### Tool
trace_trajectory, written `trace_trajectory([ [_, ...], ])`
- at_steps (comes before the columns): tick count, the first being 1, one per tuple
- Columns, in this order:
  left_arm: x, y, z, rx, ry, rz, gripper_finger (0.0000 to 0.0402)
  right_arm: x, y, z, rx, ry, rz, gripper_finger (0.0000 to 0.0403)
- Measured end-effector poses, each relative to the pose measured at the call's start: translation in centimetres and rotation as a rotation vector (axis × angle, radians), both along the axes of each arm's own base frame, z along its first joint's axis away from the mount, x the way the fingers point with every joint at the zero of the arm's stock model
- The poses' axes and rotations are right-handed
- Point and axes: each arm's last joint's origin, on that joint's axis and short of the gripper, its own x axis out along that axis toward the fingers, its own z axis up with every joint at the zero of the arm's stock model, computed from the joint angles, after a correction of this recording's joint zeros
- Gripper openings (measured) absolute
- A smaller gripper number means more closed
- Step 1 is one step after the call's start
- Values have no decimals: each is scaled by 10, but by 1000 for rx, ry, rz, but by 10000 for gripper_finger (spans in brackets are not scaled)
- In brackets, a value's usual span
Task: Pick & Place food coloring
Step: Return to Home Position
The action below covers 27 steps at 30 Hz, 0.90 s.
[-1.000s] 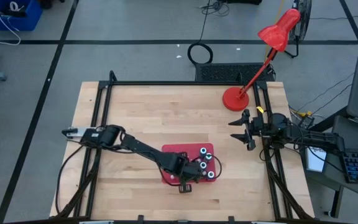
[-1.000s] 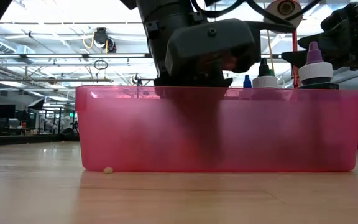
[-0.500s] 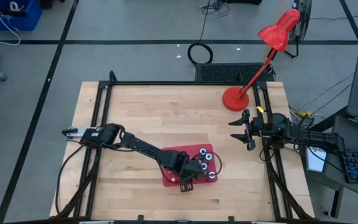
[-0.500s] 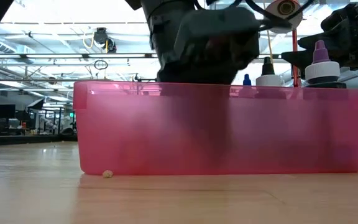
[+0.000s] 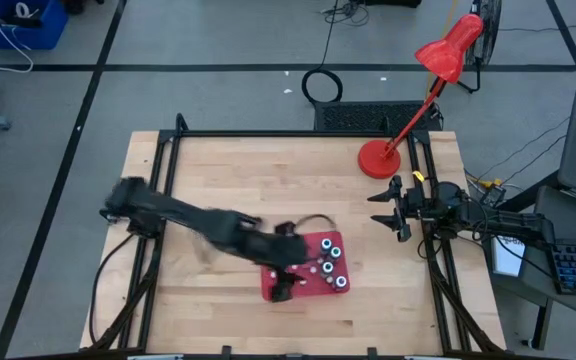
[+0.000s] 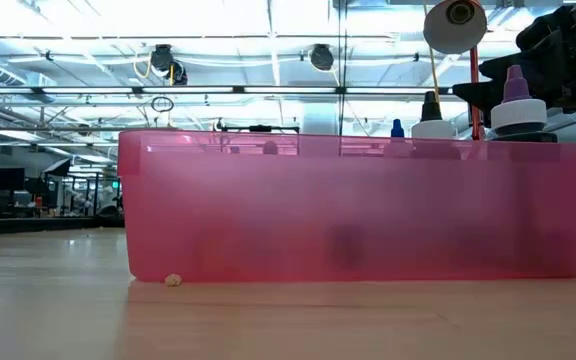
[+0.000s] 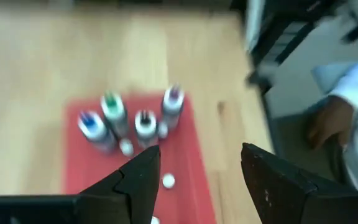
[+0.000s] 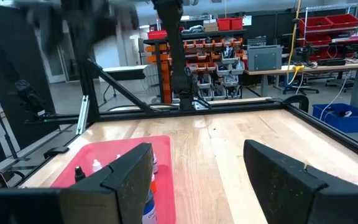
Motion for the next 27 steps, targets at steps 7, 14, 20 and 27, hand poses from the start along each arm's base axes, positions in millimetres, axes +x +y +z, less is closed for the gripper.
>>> trace_trajectory([
  [7, -121, -14, 107, 268, -349, 35, 225, 0, 0, 0, 0, 0, 0, 238],
  [14, -203, 3, 128, 279, -342, 122, 225, 0, 0, 0, 0, 0, 0, 238],
  [20, -235, 27, 95, 286, -290, 298, 225, 0, 0, 0, 0, 0, 0, 238],
  [27, -277, 75, 40, 139, -419, 577, 225, 0, 0, 0, 0, 0, 0, 238],
])
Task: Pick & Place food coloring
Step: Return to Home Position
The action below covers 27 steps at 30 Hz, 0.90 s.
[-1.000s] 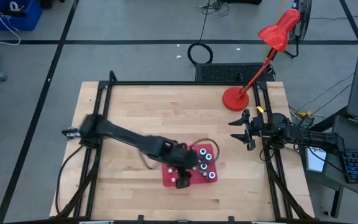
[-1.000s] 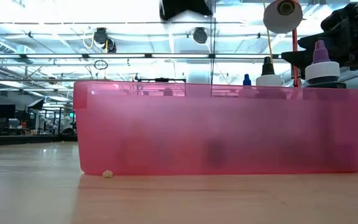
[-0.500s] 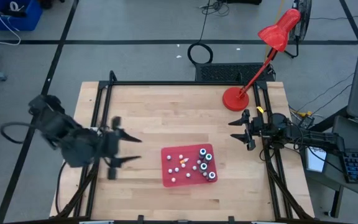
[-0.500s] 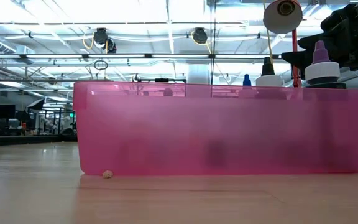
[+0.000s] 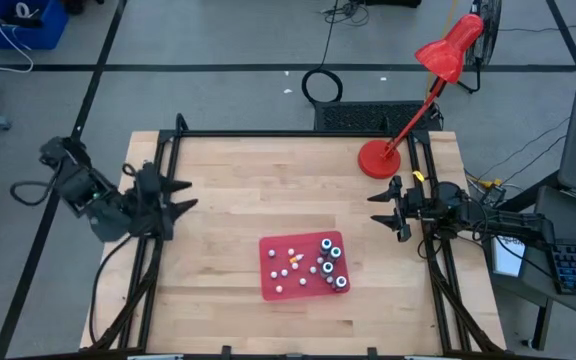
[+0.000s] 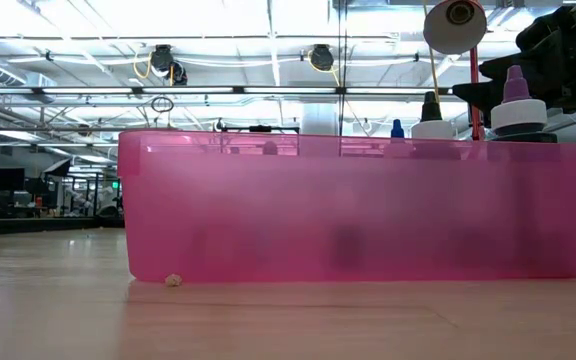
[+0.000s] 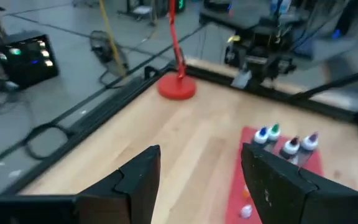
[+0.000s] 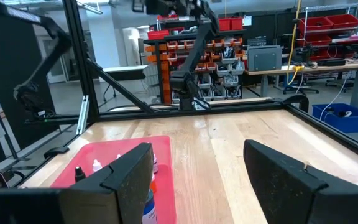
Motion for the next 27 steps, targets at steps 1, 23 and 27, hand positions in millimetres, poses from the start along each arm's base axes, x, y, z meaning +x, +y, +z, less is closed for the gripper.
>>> trace_trajectory([
  [1, -2, 3, -10, -12, -33, -3, 225, 0, 0, 0, 0, 0, 0, 238],
  [23, -12, 41, -150, 95, -490, -376, 225, 0, 0, 0, 0, 0, 0, 238],
  [27, -14, 45, -159, 90, -490, -387, 225, 0, 0, 0, 0, 0, 0, 238],
])
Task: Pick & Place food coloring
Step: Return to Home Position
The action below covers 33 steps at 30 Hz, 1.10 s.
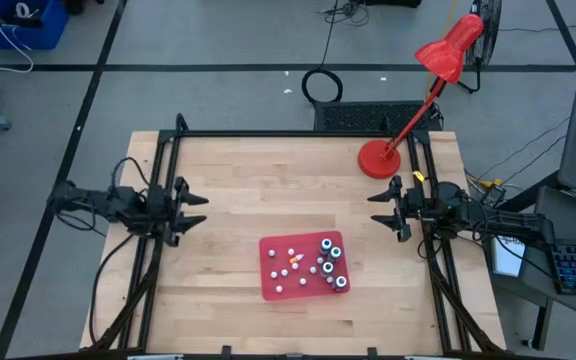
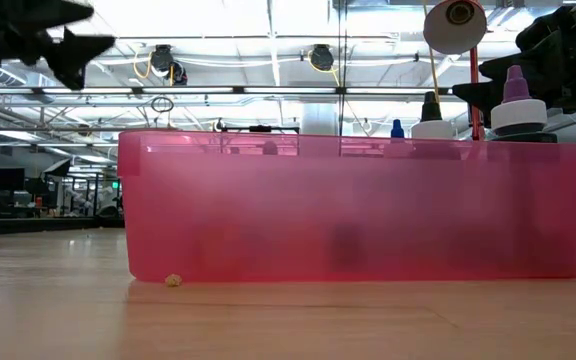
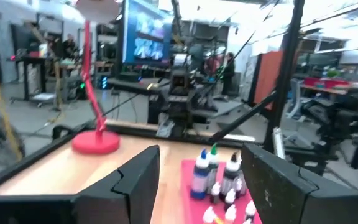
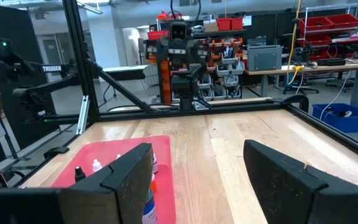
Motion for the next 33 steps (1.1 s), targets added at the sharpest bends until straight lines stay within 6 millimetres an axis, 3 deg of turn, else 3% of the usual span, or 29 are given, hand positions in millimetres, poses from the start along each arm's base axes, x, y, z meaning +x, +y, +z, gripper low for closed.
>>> trace_trajectory([
  [10, 11, 4, -48, -10, 130, 29, 225, 0, 0, 0, 0, 1, 0, 238],
  [33, 14, 5, -52, 124, 176, 18, 225, 0, 0, 0, 0, 0, 0, 238],
])
